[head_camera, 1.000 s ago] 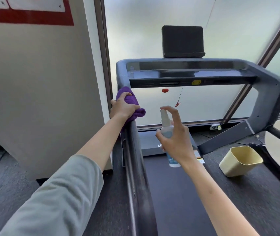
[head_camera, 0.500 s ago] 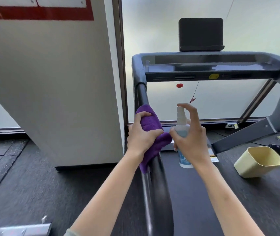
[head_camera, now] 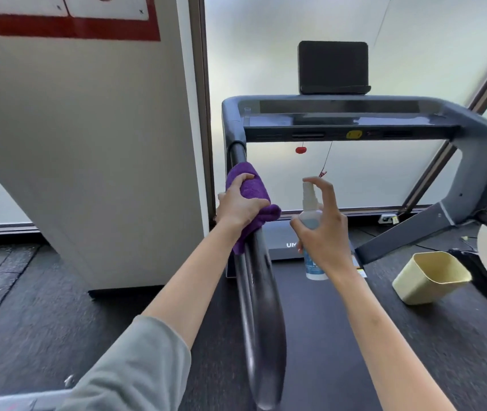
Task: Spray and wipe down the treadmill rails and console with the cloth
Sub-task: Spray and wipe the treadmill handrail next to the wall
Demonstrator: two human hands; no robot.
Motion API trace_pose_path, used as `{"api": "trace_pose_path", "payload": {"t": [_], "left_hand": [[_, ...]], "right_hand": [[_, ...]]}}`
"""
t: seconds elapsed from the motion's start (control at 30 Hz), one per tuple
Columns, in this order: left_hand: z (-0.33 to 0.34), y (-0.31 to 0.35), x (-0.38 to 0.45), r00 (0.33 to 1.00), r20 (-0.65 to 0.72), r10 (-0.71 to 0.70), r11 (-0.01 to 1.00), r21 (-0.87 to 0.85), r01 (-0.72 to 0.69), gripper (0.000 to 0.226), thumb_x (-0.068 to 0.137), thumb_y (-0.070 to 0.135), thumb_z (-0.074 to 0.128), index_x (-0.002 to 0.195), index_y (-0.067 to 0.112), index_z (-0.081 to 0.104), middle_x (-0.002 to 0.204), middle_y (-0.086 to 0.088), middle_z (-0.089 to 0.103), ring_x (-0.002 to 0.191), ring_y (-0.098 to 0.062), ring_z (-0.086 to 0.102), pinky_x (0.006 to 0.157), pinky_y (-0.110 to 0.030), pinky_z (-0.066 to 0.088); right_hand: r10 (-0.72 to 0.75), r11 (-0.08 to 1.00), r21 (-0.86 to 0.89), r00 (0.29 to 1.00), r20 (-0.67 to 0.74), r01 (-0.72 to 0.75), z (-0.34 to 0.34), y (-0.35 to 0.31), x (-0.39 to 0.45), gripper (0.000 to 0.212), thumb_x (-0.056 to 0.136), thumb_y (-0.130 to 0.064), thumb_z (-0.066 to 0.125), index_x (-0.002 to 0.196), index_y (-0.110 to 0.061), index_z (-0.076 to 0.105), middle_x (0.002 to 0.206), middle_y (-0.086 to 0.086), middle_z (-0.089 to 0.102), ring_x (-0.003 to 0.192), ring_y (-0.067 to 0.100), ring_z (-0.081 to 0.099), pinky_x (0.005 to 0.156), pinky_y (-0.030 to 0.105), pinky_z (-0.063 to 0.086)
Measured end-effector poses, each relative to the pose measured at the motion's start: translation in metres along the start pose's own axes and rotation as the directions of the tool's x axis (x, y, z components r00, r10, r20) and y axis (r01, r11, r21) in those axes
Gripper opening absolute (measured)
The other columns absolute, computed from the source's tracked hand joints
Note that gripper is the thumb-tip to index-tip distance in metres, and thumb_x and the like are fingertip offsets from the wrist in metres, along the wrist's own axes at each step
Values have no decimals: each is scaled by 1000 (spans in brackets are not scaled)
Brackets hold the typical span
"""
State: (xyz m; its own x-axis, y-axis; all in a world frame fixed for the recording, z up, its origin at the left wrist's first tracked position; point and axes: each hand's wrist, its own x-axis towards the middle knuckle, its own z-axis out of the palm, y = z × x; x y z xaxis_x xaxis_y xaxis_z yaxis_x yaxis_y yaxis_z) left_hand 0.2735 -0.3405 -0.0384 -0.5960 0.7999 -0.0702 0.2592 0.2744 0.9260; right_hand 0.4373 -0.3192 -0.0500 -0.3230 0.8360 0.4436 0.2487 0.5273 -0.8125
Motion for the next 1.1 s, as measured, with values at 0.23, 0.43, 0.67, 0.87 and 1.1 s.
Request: {"api": "trace_pose_path", "payload": {"t": [0.23, 0.43, 0.67, 0.87, 1.1], "left_hand": [[-4, -32, -108, 999, 29, 34, 946, -322, -23, 62, 61, 33, 80, 114, 52, 55, 121, 9, 56, 104, -17, 60, 89, -39, 55], [4, -23, -74, 1000, -15, -16, 976, -216, 13, 56, 62, 28, 81, 106, 48, 53, 122, 1, 52, 102, -23, 59, 93, -45, 52], [2, -6, -30, 1000, 2, -10, 997, -80, 10, 54, 72, 28, 78, 116, 45, 52, 128, -5, 49, 106, -28, 55, 97, -39, 48], [-5, -21, -100, 998, 58, 28, 960, -281, -11, 60, 69, 24, 79, 120, 44, 54, 128, -4, 51, 106, -25, 59, 92, -44, 53], [2, -41, -171, 999, 13, 43, 974, -225, -39, 66, 57, 39, 75, 114, 57, 48, 118, 9, 56, 99, -13, 62, 90, -41, 53]], "right_hand": [[-24, 998, -61, 999, -26, 23, -13, 1, -18, 65, 80, 7, 65, 132, -25, 43, 95, 10, 60, 54, 35, 61, 51, 38, 57], [-7, 997, -77, 1000, -17, 6, -15, 5, -21, 64, 81, 5, 64, 131, -29, 42, 97, 6, 60, 53, 33, 60, 54, 43, 58], [-16, 999, -31, 1000, -1, 16, -14, -12, -26, 64, 82, 4, 65, 132, -29, 42, 98, 8, 58, 54, 30, 57, 55, 41, 58], [-68, 996, -57, 997, -34, 66, -29, -22, -44, 62, 84, 4, 68, 128, -30, 41, 102, 6, 59, 53, 28, 62, 51, 34, 57], [-15, 1000, 23, 996, -87, 17, -45, -8, -79, 63, 86, 1, 67, 123, -44, 44, 62, 5, 58, 35, 15, 58, 39, 19, 47]]}}
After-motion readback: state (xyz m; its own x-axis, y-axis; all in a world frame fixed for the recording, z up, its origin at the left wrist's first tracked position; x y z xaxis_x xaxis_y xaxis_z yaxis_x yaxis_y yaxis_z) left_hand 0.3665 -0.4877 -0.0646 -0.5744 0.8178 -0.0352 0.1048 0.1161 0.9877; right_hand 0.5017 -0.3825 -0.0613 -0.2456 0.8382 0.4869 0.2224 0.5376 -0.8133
